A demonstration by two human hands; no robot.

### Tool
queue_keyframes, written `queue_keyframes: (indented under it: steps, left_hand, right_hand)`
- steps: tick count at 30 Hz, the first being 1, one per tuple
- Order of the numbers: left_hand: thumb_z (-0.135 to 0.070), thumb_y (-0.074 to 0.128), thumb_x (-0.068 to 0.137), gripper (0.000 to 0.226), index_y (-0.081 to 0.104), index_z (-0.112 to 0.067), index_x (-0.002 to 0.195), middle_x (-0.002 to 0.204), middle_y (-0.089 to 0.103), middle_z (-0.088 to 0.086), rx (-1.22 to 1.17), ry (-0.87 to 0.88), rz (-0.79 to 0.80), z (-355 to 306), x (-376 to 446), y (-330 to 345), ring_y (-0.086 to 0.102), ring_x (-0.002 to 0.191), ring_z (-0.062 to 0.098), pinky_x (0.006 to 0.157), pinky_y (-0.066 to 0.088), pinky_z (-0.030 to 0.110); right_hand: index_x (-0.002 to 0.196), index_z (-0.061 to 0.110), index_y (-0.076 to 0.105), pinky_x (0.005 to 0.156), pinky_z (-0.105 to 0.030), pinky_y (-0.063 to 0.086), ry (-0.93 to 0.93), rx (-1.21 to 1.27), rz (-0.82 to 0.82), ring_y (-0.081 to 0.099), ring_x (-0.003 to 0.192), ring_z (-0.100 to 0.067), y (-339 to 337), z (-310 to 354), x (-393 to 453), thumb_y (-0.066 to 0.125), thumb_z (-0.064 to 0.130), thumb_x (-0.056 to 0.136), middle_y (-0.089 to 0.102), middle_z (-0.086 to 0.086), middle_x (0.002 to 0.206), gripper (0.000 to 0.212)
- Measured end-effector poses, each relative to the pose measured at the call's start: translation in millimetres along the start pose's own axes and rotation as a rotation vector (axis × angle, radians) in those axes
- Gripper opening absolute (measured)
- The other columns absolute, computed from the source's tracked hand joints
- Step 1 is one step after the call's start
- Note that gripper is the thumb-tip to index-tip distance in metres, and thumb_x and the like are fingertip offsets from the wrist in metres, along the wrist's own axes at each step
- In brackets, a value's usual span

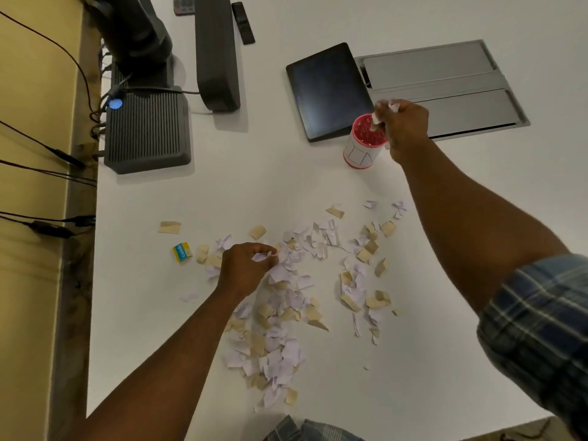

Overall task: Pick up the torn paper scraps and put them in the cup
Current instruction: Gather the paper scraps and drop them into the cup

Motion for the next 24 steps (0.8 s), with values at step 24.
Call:
queue_keyframes:
  steps: [24]
  left_hand:
    - [-0.009,0.078,0.073,0.016,0.073,-0.022,0.082,0.086,0.073,-0.006,-0.308,0.036,0.112,-113.0,67.8,48.5,0.068,0.085,0.01,0.071,0.053,0.014]
  right_hand:
    - [0.079,0.009,0.066,0.06,-0.027,0.045,-0.401,-0.515,-0.157,0.054,0.062,-0.016,-24.9,-27.2,-49.5,0.049,0.024,0.091,0.067,-0.007,0.075,0.026]
Point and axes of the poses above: each hand's wrist, its own x-axis towards the middle knuckle, its own y-axis out of the palm, z = x × y, the point moved 9 cm from there along x, towards the middle knuckle
